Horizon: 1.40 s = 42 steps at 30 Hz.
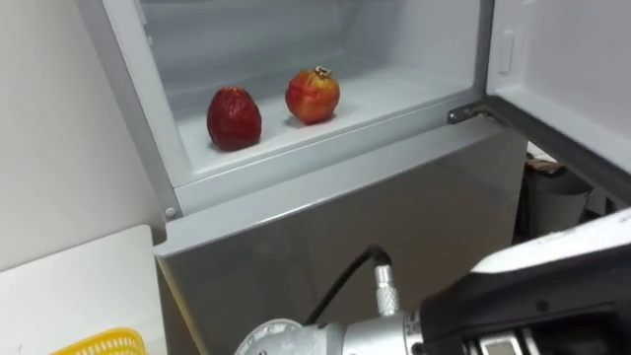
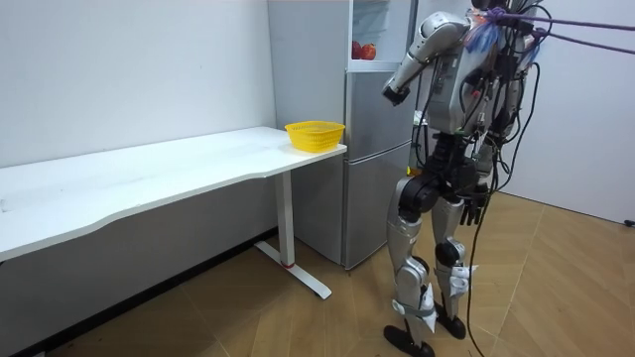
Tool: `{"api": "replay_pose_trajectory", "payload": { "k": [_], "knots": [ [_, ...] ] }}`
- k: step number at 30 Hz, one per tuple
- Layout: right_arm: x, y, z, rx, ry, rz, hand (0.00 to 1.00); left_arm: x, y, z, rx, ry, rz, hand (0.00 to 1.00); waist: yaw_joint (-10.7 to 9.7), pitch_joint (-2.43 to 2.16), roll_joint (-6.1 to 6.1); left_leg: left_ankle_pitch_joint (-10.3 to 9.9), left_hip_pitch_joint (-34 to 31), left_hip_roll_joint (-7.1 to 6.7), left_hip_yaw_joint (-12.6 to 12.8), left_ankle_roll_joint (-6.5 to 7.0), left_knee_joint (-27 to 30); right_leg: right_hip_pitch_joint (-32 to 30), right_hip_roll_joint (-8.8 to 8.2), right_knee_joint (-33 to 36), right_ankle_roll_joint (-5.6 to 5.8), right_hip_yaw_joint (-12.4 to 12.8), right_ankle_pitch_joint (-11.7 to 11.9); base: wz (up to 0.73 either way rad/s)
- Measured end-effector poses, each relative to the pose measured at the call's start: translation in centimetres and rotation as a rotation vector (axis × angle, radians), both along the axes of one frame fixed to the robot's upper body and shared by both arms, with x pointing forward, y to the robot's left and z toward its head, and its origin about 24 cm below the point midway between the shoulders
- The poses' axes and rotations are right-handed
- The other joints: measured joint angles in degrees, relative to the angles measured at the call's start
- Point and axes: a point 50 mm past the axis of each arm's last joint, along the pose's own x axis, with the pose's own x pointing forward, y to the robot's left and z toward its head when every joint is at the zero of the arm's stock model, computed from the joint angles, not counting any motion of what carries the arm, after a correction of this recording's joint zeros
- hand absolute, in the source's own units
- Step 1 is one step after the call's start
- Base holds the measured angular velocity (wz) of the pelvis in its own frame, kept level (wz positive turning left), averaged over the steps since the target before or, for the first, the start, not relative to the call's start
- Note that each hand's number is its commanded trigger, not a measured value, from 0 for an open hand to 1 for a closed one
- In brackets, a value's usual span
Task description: Retrieve from the upper fridge
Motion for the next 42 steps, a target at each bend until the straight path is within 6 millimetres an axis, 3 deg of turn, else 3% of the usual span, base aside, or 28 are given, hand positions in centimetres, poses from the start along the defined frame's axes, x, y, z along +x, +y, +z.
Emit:
{"api": "replay_pose_trajectory", "payload": {
  "k": [8, 14, 21, 26, 30, 35, 37, 42],
  "knots": [
    [-0.5, -0.1, -0.1, 0.003, 0.017, -0.012, 0.0, 0.4, 0.4, 0.1, 0.005, -0.025, 0.044, 0.0, 0.94, 0.34, -0.47, 0.0, 0.36, 0.04, 0.18, -0.02, -0.46, 0.21, -0.05, -0.03, -0.01, 0.19, -0.04, -0.01],
    [-0.5, -0.3, 0.0, 0.008, -0.007, -0.063, 0.0, 2.1, 3.3, 0.1, -0.014, -0.054, 0.289, 0.0, 4.9, 0.8, -1.37, 0.11, 1.4, 0.0, 1.35, -0.15, -1.45, 0.07, 0.05, 0.25, -0.01, 0.94, -0.1, -0.11],
    [-2.2, -0.7, -0.1, 0.0, -0.015, -0.142, 0.0, 4.1, 11.0, -0.6, -0.089, -0.002, 0.716, 0.0, 10.41, 0.34, -2.4, 0.18, 1.73, 0.05, -0.32, -0.26, -1.48, 1.12, 0.19, 0.0, -0.05, -0.33, -0.08, 0.08],
    [-3.8, -0.4, -0.3, -0.007, 0.006, -0.179, 0.0, 3.9, 15.1, -0.5, -0.201, 0.011, 0.961, 0.0, 12.53, -0.04, -3.32, 0.18, 2.38, 0.03, -1.58, -0.28, -1.48, 2.37, 0.18, -0.01, -0.05, -2.22, -0.08, 0.17],
    [-4.8, 0.0, -0.4, -0.006, 0.01, -0.202, 0.0, 3.9, 19.3, 0.3, -0.321, 0.028, 1.207, 0.0, 14.58, -0.23, -3.19, 0.18, 2.53, -0.02, -1.64, -0.29, -1.4, 2.52, 0.09, -0.03, -0.05, -2.88, -0.09, -0.01],
    [-6.5, -0.3, -0.4, -0.007, 0.035, -0.258, 0.0, 2.4, 23.4, -0.3, -0.417, 0.034, 1.461, 0.0, 15.59, -0.64, -2.83, 0.16, 2.97, -0.28, -1.97, -0.26, -1.0, 3.56, -0.2, -0.18, -0.03, -3.29, -0.26, 0.03],
    [-6.9, -0.3, -0.3, -0.009, 0.042, -0.272, 0.0, 2.1, 24.4, -0.7, -0.429, 0.052, 1.547, 0.0, 16.49, -0.56, -2.78, 0.17, 3.48, -0.24, -1.9, -0.25, -0.97, 3.77, -0.21, 0.08, -0.07, -3.34, -0.28, -0.02],
    [-7.2, -0.6, -0.2, -0.028, 0.028, -0.308, 0.0, 0.0, 28.7, -4.0, -0.421, 0.169, 1.857, 0.0, 18.24, -0.43, -2.18, 0.16, 3.7, -0.29, -3.07, -0.26, -1.09, 4.13, -0.11, 0.23, -0.26, -3.65, -0.55, 0.04]
  ]
}}
